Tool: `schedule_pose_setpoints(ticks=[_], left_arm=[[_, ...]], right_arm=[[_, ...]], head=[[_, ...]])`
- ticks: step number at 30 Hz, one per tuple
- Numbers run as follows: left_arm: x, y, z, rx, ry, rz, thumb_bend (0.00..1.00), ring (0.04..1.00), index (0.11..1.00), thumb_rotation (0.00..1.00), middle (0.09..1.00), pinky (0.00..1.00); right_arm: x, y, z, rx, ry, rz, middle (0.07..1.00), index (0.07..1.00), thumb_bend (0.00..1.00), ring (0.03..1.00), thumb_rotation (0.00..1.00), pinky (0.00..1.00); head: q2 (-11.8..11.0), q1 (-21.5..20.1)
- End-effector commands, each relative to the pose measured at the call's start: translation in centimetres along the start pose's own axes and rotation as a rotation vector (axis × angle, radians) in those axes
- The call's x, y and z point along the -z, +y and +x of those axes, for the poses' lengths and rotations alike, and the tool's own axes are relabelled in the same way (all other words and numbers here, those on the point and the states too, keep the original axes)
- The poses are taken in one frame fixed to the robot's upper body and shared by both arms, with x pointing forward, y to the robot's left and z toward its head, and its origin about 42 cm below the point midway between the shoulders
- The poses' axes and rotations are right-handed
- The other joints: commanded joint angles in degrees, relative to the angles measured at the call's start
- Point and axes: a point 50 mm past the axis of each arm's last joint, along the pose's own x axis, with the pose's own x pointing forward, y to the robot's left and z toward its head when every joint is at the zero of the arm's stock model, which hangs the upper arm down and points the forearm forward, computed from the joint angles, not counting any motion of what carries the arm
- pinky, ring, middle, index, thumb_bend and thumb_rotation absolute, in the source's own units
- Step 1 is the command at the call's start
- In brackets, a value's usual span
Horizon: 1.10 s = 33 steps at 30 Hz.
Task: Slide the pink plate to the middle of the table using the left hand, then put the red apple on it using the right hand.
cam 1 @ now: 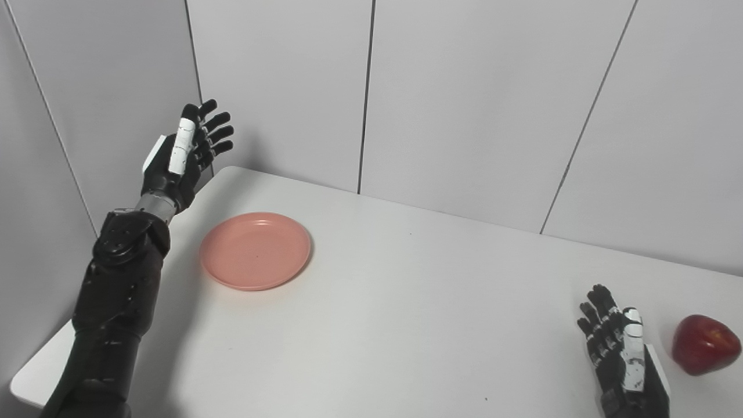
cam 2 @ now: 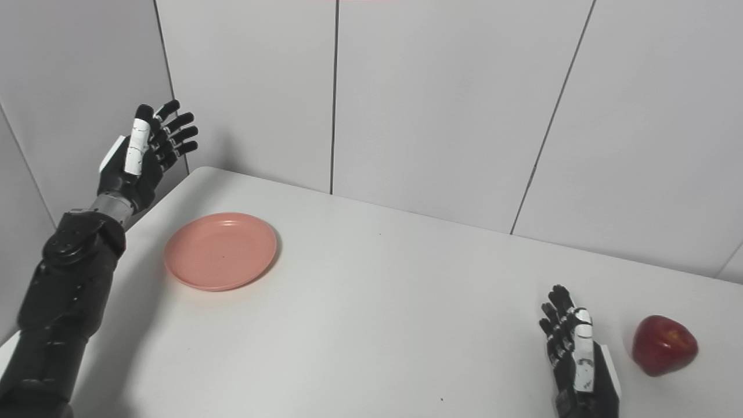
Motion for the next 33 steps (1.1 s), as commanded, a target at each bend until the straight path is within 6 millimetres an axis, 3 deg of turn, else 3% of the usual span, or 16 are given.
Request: schedule_pose_setpoints(ticks=[1,15,33], left_arm=[[-3.5,0.5,2.1,0.013,-0.12,0.034,1.0,0.873,0.907,0.88,0.884,0.84],[0.1,3.2,2.5,-0.08,-0.075,0.005,1.0,0.861,0.869,0.85,0.849,0.83],[4.6,3.7,1.5,-0.069,0.014,-0.003,1.0,0.874,0.891,0.86,0.863,0.86]], right_arm=[[2.6,-0.4,-1.9,0.019,0.054,0.024,0.97,0.941,0.82,0.976,1.0,1.0],[2.4,-0.5,-2.1,0.021,0.054,0.018,0.966,0.934,0.83,0.972,1.0,1.0],[2.4,-0.5,-2.2,0.015,0.059,0.021,0.972,0.931,0.84,0.978,1.0,1.0]], head=[[0.11,-0.06],[0.72,-0.14],[1.56,-0.48]])
